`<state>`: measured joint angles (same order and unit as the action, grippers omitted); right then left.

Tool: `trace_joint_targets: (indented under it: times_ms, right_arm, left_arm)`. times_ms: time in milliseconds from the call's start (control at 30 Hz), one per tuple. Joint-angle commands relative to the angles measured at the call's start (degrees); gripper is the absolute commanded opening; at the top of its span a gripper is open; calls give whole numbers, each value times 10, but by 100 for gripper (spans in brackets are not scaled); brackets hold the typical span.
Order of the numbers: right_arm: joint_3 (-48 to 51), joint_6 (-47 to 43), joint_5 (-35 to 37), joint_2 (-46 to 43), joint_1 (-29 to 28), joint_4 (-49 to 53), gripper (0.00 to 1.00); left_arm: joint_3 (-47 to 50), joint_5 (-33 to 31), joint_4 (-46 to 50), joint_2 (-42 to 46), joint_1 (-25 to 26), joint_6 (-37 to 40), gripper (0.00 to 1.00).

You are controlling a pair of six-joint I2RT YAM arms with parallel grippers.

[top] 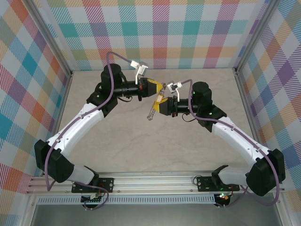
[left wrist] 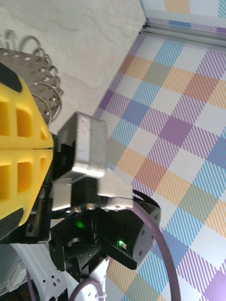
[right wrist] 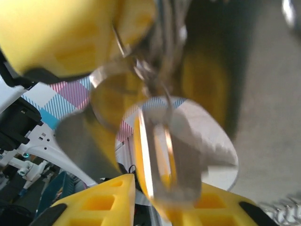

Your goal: Put the keys on the keyring

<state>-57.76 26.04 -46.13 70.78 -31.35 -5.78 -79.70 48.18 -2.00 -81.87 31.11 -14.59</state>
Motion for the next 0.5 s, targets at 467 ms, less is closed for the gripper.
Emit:
trace_joint_targets:
  times_ms: [467]
  right_arm:
    - [42, -69, 165, -189, 18, 97, 55]
  left_arm:
    - [17, 6, -85, 26, 4, -34, 0]
